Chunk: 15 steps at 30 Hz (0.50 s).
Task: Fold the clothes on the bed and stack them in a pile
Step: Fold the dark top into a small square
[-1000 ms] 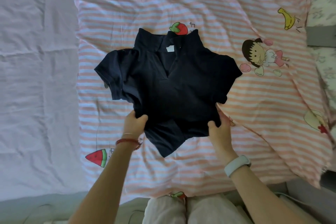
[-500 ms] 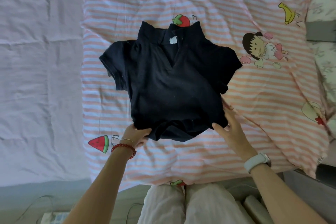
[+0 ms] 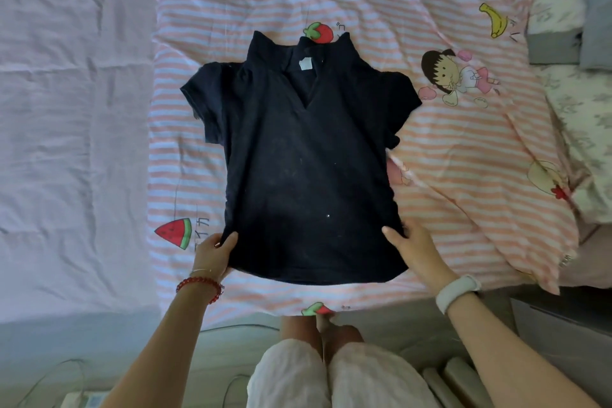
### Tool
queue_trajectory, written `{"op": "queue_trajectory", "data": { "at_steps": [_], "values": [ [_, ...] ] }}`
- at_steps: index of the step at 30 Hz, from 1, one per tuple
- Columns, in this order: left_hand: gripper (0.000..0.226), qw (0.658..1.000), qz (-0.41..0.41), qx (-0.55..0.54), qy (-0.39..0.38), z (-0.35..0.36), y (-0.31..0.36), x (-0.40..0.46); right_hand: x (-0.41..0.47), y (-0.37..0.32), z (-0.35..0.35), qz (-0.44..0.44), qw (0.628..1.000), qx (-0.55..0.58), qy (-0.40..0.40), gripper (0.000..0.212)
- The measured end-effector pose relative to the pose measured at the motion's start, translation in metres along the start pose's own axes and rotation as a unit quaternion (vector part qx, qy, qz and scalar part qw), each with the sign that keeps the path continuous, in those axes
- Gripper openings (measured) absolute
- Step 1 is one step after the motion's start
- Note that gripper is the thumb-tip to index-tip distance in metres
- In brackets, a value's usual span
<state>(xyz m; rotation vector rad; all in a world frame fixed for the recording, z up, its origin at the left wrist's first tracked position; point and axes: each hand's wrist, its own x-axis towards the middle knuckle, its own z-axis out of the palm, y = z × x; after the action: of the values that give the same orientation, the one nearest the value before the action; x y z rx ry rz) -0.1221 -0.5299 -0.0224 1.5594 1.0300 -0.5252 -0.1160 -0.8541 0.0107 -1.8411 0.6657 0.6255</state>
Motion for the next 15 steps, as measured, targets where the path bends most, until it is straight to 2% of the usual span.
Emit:
{"op": "queue_trajectory", "data": {
  "at_steps": [3, 6, 9, 12, 14, 15],
  "values": [
    [0.021, 0.992, 0.007, 0.120, 0.025, -0.009, -0.023, -0.008, -0.014, 0.032, 0.003, 0.041, 0.999, -0.013, 0.028, 0.014],
    [0.022, 0.988, -0.004, 0.149, 0.035, -0.022, -0.041, -0.021, -0.026, 0.055, 0.002, 0.074, 0.995, -0.047, 0.045, 0.018],
    [0.024, 0.985, 0.005, 0.168, 0.040, -0.027, -0.045, -0.028, -0.031, 0.064, 0.001, 0.111, 0.991, -0.056, 0.042, 0.011],
    [0.030, 0.976, 0.040, 0.210, 0.043, -0.024, -0.029, -0.035, -0.032, 0.054, -0.002, 0.079, 0.988, -0.131, 0.033, 0.006],
    [0.033, 0.970, 0.075, 0.223, 0.056, -0.019, -0.010, -0.037, -0.030, 0.040, -0.004, 0.045, 0.975, -0.215, 0.043, 0.019],
    [0.031, 0.968, 0.089, 0.225, 0.069, -0.016, 0.002, -0.035, -0.026, 0.031, -0.004, 0.023, 0.973, -0.221, 0.064, 0.025]
  ]
}}
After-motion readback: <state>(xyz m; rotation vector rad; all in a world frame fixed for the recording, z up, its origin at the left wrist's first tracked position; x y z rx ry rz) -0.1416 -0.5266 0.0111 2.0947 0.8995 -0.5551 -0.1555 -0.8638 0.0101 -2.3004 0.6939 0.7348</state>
